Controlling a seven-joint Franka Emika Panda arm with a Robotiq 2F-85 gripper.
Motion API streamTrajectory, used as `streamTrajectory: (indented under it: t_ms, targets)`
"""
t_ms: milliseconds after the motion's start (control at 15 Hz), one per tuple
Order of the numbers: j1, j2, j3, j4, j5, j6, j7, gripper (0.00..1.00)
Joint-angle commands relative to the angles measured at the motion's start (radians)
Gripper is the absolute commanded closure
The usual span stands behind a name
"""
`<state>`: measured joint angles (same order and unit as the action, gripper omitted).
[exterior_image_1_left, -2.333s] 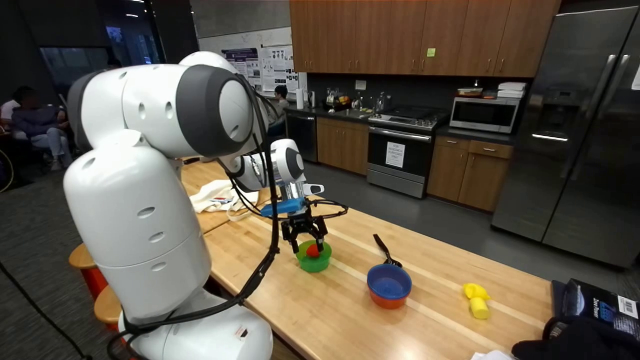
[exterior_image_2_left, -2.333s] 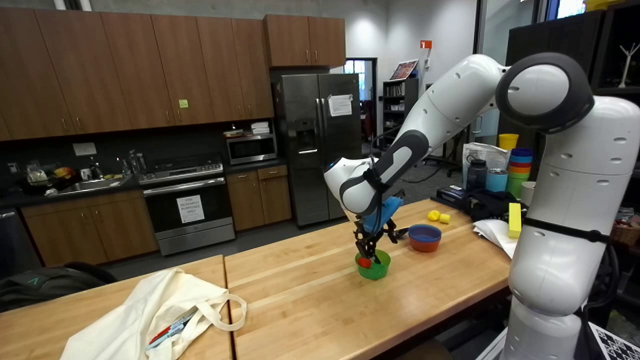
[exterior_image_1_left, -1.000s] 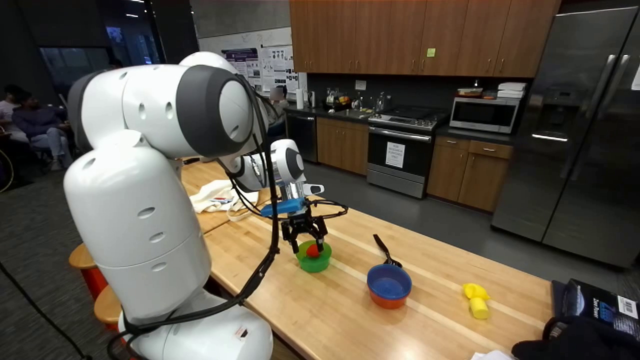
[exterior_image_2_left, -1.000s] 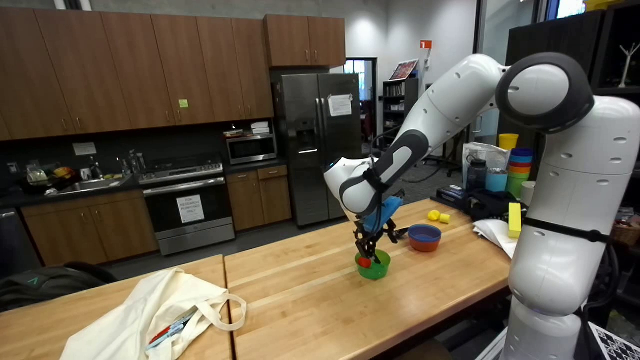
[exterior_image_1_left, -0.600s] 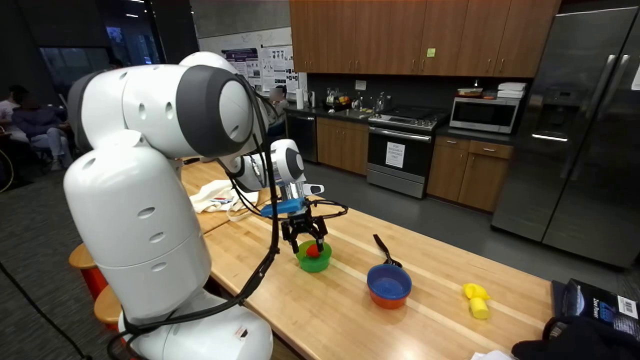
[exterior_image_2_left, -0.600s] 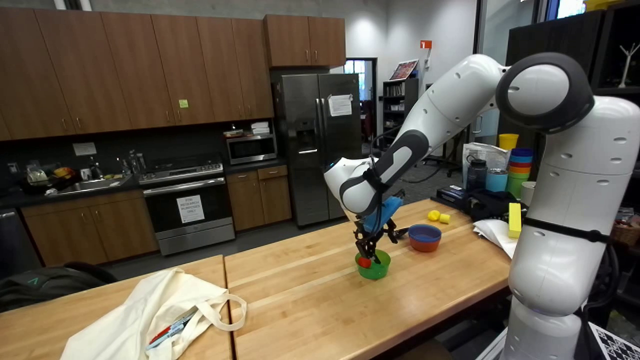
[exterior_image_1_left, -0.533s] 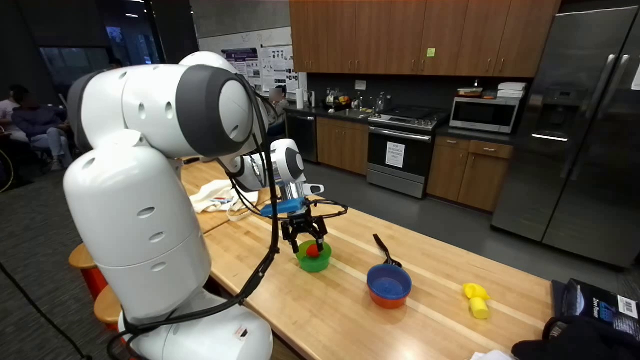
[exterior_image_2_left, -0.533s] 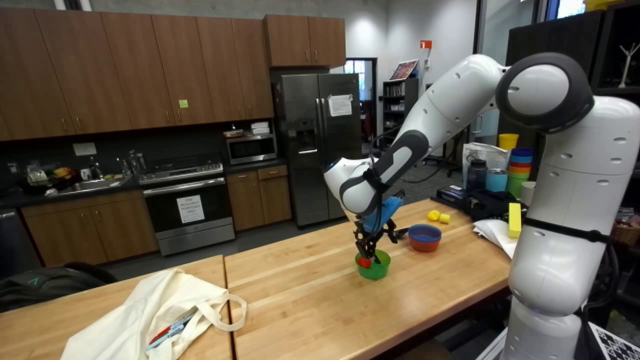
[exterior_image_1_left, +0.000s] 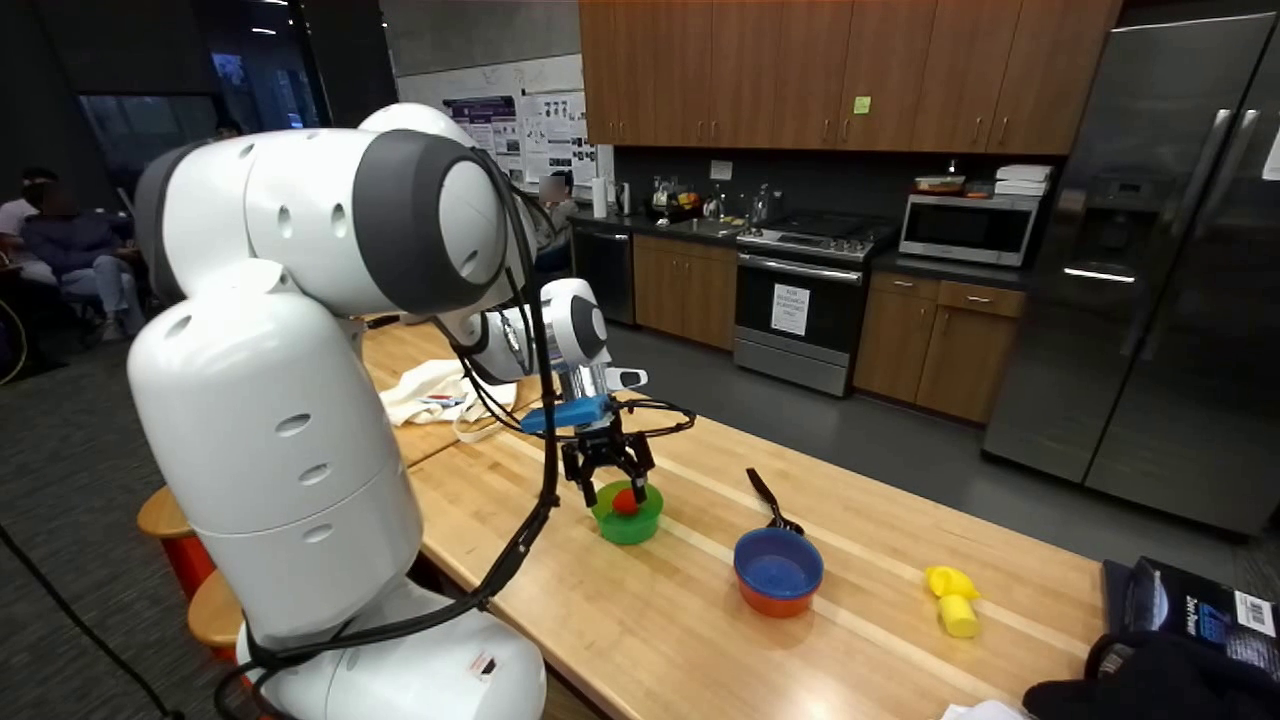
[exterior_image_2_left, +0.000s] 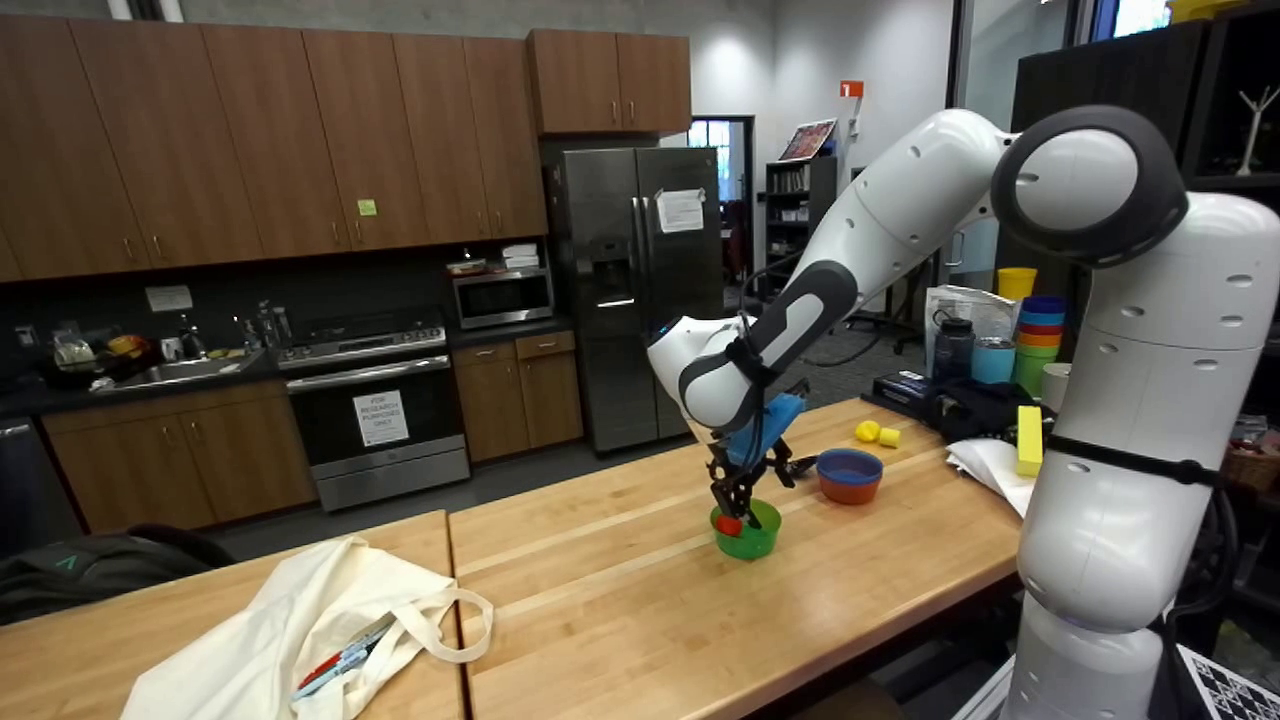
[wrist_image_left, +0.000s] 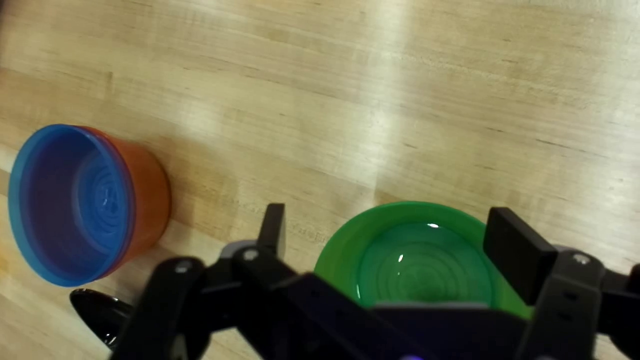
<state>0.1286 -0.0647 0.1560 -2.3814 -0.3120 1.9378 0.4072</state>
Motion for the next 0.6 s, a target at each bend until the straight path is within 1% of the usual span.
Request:
streamTrajectory:
  t_ms: [0,200,267,533]
  targets:
    - [0.021,0.020,0.020,0.009,-0.012,-0.005,-0.027,0.00]
    - [0.037,0.035,0.036,0.014,-0.023,-0.012,-0.041,0.00]
    - [0.032,0.026,0.029,0.002,-0.010,-0.001,-0.019,0.00]
    - [0.040,0.036,0.035,0.003,-0.014,-0.001,-0.024,0.00]
